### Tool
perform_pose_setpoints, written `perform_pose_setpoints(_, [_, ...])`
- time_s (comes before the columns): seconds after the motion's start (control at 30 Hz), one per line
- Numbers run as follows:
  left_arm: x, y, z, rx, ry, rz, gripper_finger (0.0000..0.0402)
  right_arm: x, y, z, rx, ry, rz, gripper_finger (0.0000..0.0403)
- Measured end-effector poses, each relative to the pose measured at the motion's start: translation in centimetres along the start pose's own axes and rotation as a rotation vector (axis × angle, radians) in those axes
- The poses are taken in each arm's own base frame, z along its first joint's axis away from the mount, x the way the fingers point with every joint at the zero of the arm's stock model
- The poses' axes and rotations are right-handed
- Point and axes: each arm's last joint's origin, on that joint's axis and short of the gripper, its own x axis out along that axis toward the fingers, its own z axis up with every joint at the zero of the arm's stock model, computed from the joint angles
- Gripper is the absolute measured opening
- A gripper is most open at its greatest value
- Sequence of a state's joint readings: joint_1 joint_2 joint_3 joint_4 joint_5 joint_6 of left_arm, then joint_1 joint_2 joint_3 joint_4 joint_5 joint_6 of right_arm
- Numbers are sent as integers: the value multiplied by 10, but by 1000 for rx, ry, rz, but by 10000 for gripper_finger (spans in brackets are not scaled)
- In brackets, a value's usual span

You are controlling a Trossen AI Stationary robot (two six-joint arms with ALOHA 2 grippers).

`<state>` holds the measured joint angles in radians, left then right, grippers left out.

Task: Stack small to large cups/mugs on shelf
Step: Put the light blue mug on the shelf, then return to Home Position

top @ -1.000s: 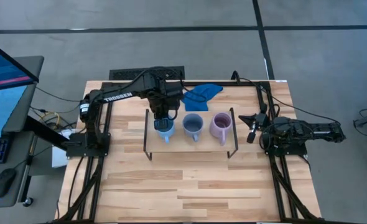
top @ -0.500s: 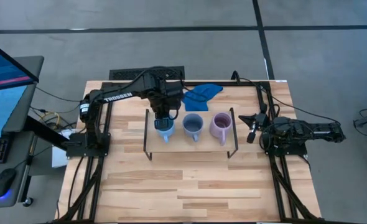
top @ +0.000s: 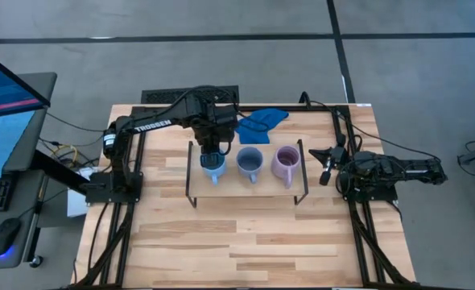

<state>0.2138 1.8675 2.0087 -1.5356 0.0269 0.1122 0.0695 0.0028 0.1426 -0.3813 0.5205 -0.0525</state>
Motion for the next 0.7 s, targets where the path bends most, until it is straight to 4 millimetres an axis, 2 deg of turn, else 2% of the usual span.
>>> perform_pose_setpoints(0.33, [0,0,-3,-5,30,-5,137,0,0,0,1,0,0,13])
perform_pose_setpoints(0.5, [-5,-3,-3,19,15,-23,149,0,0,0,0,0,0,13])
perform_pose_setpoints(0.7, [-22,-3,0,26,-52,5,150,0,0,0,0,0,0,13])
